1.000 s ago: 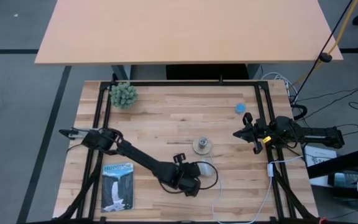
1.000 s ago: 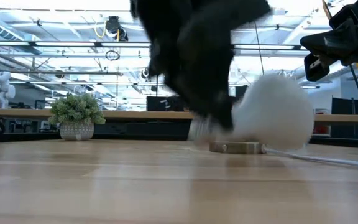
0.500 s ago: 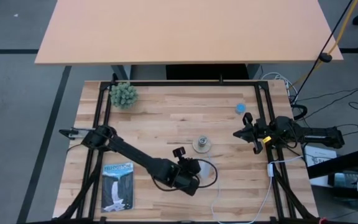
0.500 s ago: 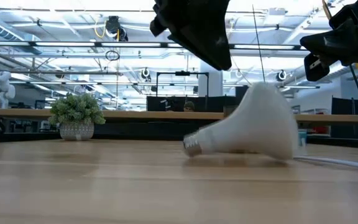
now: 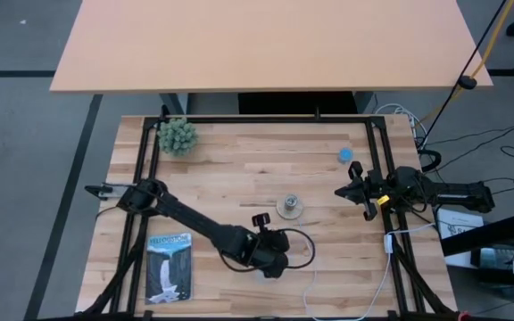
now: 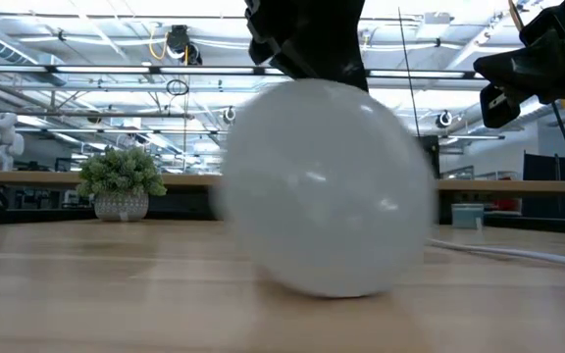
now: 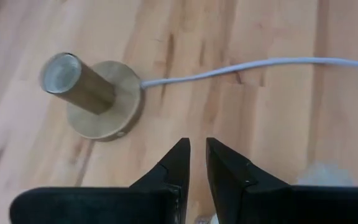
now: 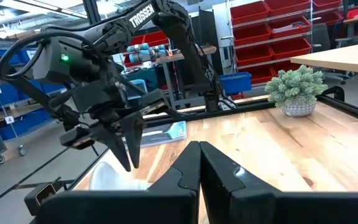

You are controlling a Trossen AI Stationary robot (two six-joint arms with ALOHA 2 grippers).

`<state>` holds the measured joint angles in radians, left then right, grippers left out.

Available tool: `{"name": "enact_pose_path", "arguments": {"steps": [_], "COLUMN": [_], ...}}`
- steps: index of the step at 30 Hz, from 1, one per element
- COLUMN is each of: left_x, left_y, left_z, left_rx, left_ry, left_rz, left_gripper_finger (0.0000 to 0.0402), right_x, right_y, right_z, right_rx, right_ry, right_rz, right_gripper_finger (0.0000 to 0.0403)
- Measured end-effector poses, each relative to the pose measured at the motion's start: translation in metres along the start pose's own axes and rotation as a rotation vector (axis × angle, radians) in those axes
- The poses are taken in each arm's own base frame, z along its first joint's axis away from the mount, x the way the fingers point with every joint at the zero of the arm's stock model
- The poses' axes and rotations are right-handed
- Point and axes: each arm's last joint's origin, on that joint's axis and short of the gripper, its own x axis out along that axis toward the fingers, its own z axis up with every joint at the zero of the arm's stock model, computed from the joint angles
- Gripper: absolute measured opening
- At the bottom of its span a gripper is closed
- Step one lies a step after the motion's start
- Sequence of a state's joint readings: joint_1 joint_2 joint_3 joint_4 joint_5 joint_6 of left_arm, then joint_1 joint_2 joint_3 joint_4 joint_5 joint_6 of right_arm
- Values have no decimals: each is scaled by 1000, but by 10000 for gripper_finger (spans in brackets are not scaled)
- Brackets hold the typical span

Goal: Screw lightbulb
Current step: Insert the white lightbulb into the lamp

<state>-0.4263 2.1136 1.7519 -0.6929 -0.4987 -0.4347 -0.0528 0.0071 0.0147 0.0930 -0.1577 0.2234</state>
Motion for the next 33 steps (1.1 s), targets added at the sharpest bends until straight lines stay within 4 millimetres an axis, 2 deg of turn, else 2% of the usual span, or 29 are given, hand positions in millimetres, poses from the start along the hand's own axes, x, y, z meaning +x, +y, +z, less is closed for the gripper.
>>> {"name": "enact_pose_path", "arguments": {"steps": [8,11,15,26,29,33], "left_x": [6,6,6,6,8,9], "left_y": [9,8,6,4,7,11], "left_z": [7,10,15,29,33,36], "left_rx": [-64,-83,-104,-67,-71,-155], "left_ry": [2,-25,-70,-214,-239,-247], "left_rz": [-34,-47,-67,-69,-68,-87], "left_gripper_finger": [58,71,113,264,283,286], "right_x": [0,0,0,0,0,0], "right_y": [0,0,0,0,0,0], "right_z": [0,0,0,0,0,0], "right_rx": [0,0,0,0,0,0], "right_ry": [0,0,0,0,0,0], "right_rz": [0,0,0,0,0,0], "right_gripper_finger": [0,0,0,0,0,0]}}
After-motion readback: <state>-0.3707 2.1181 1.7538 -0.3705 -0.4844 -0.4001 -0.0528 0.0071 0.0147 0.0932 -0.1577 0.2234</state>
